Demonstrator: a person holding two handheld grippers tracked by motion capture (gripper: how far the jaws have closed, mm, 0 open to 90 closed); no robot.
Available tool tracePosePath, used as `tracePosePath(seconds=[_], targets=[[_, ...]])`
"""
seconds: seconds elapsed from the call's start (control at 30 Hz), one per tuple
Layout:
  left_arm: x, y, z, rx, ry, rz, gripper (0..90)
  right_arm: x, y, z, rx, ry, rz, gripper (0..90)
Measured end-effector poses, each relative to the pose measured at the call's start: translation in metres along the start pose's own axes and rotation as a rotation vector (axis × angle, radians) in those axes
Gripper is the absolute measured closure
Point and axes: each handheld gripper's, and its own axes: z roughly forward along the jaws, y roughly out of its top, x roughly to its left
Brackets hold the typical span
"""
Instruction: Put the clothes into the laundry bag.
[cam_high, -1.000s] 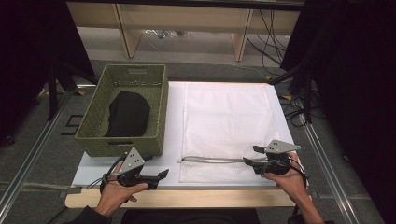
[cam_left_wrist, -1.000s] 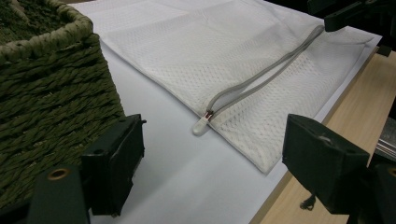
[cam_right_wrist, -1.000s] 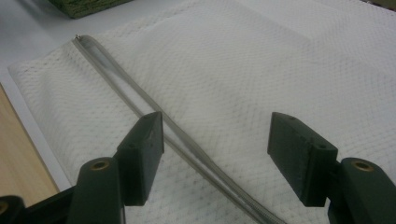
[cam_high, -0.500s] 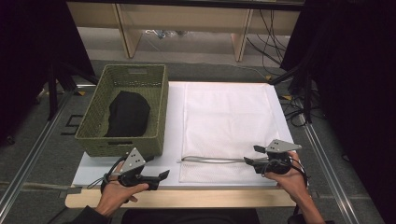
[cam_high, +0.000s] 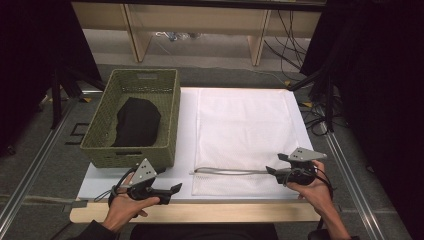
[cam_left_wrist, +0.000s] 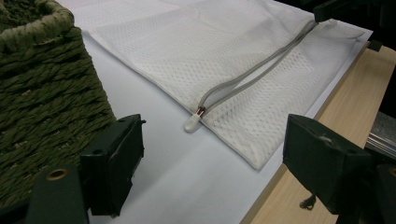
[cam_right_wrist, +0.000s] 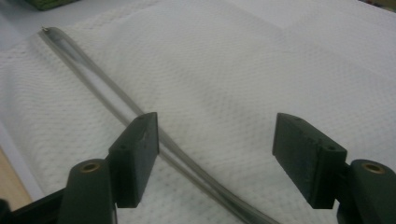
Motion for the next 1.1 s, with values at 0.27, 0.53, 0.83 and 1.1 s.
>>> tracePosePath(seconds=[0.27,0.53,0.83,1.1], targets=[[0.0,-0.001,0.001,0.008,0.006,-0.011,20.3,-0.014,-0.007,-0.001,0.104,-0.131,-0.099,29.7],[-0.002,-0.001,0.0,0.009,-0.004,-0.016,20.2,-0.025,-0.014,-0.006,0.226,-0.174,-0.135,31.5],[-0.002,-0.001,0.0,0.025,-0.012,-0.011,20.9,-0.027,-0.02,-0.005,0.322,-0.21,-0.156,36.4],[-0.002,-0.001,0.0,0.023,-0.006,-0.014,20.8,-0.027,-0.02,-0.001,0.366,-0.217,-0.201,37.8]])
